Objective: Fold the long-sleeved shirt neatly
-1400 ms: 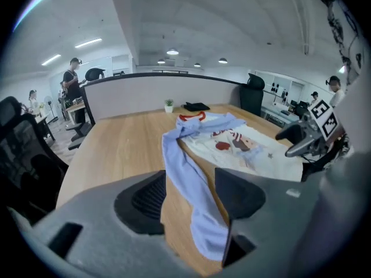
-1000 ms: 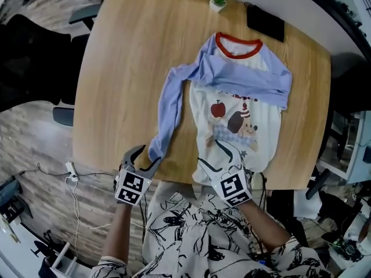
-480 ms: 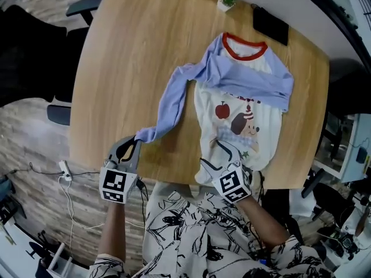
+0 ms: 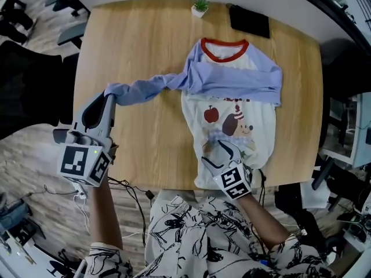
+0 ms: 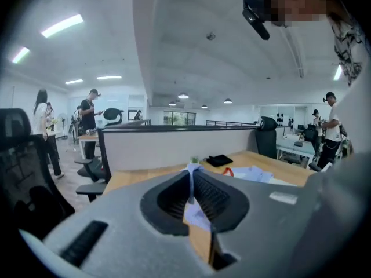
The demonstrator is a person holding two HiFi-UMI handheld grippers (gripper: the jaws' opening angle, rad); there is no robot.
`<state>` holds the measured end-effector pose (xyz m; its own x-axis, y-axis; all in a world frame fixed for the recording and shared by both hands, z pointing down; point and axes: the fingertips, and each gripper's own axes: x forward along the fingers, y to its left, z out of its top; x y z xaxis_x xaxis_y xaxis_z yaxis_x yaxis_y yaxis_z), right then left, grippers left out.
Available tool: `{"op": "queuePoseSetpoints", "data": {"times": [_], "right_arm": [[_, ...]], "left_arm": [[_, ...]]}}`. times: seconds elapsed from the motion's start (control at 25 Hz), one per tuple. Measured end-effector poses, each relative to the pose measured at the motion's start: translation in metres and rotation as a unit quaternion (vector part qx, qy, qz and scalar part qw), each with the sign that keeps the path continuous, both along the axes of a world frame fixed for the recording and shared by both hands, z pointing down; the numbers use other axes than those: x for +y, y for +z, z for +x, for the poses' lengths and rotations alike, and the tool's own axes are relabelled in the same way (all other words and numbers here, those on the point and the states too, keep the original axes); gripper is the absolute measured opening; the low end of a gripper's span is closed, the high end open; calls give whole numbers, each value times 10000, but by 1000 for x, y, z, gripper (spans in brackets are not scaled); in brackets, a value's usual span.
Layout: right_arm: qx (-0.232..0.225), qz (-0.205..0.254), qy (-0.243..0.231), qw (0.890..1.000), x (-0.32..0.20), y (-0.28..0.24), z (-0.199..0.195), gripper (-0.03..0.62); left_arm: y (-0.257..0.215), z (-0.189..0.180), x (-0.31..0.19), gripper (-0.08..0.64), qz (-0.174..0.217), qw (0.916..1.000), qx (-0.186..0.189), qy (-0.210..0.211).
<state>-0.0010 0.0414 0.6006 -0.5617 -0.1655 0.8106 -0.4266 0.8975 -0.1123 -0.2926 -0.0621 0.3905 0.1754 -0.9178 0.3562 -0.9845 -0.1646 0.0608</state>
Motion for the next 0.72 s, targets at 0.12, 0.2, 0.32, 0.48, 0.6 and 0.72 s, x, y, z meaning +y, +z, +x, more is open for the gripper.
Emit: {"op": "queuePoseSetpoints", "data": {"times": [0.12, 0.2, 0.32, 0.48, 0.6, 0.72], "right_arm": [[-55, -52, 118, 9999, -3, 3, 6, 336], [-72, -137, 168, 9997, -3, 8, 9, 334], [-93, -251, 192, 9995, -1, 15, 9, 336], [-140, -357, 172, 9991, 0, 18, 6, 336], [-196, -425, 179, 9987, 0, 20, 6, 336], [-298, -462, 193, 9983, -1, 20, 6, 336]], "left_arm": [[-42, 16, -37, 21, 350, 9990, -194, 184], [-65, 31, -60, 21, 530, 9974, -323, 369], [-96, 52, -92, 21, 744, 9940, -485, 635], [-131, 81, -121, 21, 965, 9891, -636, 910], [-145, 110, -134, 21, 1037, 9863, -630, 1120], [-149, 143, -145, 21, 974, 9840, -682, 1324]]}}
